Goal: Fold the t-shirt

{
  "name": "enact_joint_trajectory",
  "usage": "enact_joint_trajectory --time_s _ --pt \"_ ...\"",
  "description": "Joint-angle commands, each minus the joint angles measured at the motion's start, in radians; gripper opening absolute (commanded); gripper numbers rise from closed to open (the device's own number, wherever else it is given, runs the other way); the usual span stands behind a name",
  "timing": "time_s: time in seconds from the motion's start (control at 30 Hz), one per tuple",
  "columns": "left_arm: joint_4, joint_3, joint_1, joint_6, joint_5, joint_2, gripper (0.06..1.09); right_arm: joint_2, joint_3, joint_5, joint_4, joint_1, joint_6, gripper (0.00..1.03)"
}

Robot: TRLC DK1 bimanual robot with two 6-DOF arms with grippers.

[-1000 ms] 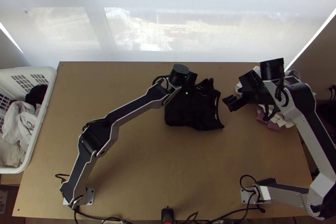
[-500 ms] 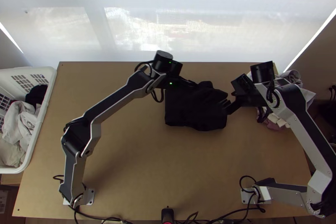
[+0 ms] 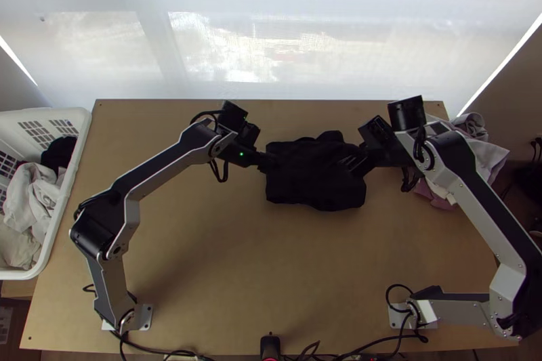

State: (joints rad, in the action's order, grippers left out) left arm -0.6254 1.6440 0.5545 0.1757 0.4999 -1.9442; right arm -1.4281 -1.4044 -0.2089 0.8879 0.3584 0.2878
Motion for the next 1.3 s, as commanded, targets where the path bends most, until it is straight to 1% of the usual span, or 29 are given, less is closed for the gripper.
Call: enact_joint_trajectory --time_s 0.0,0.1,0.3,0.4,0.53,0.67,0.8,1.03,1.17,1.27 --pt "-0.060 -0.007 0.018 0.059 -0.063 -0.039 1.03 0.020 0.050 0.000 -0.009 0.016 0.010 0.98" --pt "-0.062 0.014 0.010 0.074 -0.107 -0.064 1.03 0.021 0.076 0.000 -0.020 0.048 0.013 0.98" --pt "-0.065 0.013 -0.016 0.088 -0.130 -0.073 1.03 0.017 0.157 0.000 -0.079 0.108 0.013 0.98" --pt "-0.065 0.013 -0.019 0.088 -0.133 -0.073 1.03 0.017 0.180 0.000 -0.107 0.116 0.008 0.98" --pt "-0.065 -0.003 -0.019 0.088 -0.139 -0.064 1.03 0.024 0.262 0.011 -0.227 0.131 0.021 0.98" --pt "-0.065 -0.038 -0.022 0.081 -0.155 -0.030 1.03 0.026 0.343 0.074 -0.359 0.182 0.071 0.98" --pt "-0.060 -0.081 -0.033 0.068 -0.170 0.013 1.03 0.009 0.440 0.161 -0.495 0.248 0.145 0.98" --pt "-0.060 -0.119 -0.068 0.053 -0.185 0.044 1.03 -0.028 0.604 0.275 -0.745 0.326 0.255 0.98" --pt "-0.065 -0.147 -0.085 0.042 -0.195 0.079 1.03 -0.046 0.647 0.304 -0.842 0.346 0.298 0.98" --pt "-0.065 -0.177 -0.100 0.024 -0.198 0.114 1.03 -0.065 0.656 0.313 -0.886 0.346 0.309 0.98"
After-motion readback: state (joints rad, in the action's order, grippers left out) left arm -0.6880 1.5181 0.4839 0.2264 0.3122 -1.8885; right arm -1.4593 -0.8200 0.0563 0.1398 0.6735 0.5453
